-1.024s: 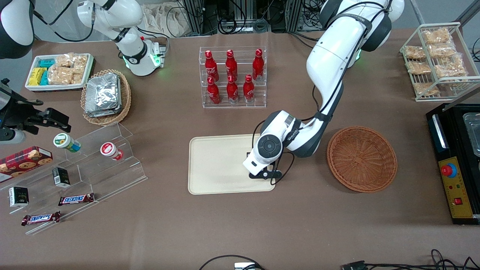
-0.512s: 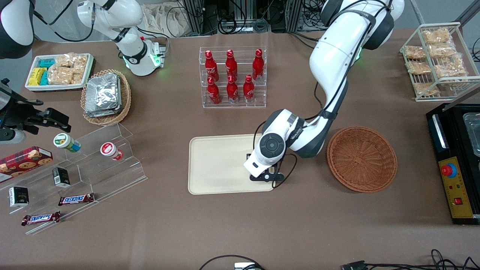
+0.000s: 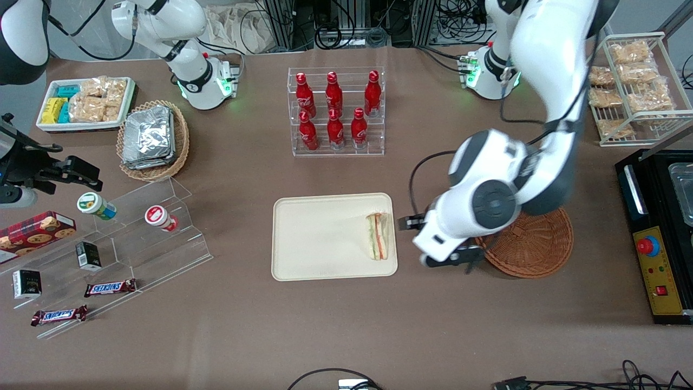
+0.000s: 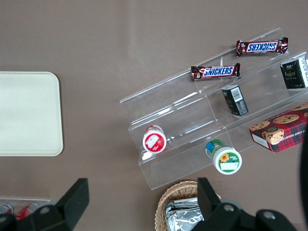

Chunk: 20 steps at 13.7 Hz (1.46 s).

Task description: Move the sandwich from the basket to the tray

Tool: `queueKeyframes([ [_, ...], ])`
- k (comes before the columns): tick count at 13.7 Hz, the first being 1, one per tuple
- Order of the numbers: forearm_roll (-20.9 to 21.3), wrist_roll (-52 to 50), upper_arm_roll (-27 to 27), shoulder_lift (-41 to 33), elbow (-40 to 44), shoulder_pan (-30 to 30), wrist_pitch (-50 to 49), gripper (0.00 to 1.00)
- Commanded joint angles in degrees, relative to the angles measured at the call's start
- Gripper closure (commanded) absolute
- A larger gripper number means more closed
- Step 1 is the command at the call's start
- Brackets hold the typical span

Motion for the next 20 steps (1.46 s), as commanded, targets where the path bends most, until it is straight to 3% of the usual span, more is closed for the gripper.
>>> queueKeyframes([
  [1, -0.96, 8.01, -0.26, -6.33, -2.37, 5.97, -7.07, 0.0],
  [7, -0.17, 18.06, 0.01, -20.83, -7.8, 16.0, -16.5, 0.0],
  [11, 5.62, 19.73, 0.01, -25.15, -12.64, 16.46, -16.24, 0.0],
  [15, 7.2, 21.67, 0.1, -26.47, -15.01, 16.89, -15.01, 0.0],
  [20, 8.35, 22.81, -0.26, -34.2, -27.49, 17.16, -6.06, 0.0],
])
